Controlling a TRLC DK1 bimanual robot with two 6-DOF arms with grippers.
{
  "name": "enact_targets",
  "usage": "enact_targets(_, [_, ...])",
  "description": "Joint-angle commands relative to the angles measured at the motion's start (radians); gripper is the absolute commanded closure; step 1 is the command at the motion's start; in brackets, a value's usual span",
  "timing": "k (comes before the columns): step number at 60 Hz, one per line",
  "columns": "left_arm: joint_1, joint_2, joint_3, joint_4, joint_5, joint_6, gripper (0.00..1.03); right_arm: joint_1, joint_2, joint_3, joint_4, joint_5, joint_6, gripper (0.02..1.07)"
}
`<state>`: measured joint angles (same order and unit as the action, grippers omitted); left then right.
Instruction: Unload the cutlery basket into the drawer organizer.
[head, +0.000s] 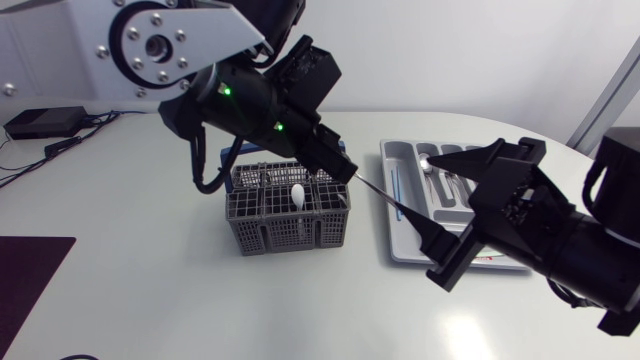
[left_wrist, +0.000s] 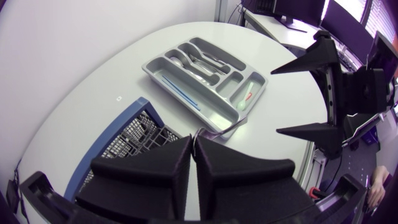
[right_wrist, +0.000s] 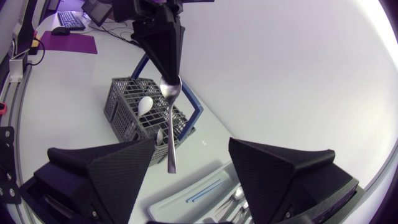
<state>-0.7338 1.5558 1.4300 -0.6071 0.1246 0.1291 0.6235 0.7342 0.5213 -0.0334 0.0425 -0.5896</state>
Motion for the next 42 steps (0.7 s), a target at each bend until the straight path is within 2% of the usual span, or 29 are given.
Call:
enact_targets(1, [0.005, 0.035, 0.037, 0.018, 0.021, -0.065, 0.97, 0.025, 0.045, -0.029, 0.040, 0.026, 0.039, 0.31])
enact_targets(5, [0.004, 0.046, 0.040, 0.030, 0.023, -0.079, 0.97, 0.036, 0.076, -0.027, 0.059, 0.031, 0.043, 0.33])
enact_targets(22, [-0.003, 0.069, 0.066, 0.038, 0.056, -0.111, 0.97, 0.062, 0.168, -0.030, 0.165, 0.066, 0.025, 0.57])
enact_targets(42, [-0.015, 0.084, 0.102, 0.009, 0.078, -0.123, 0.97, 0.062, 0.246, -0.043, 0.262, 0.086, -0.006, 0.62])
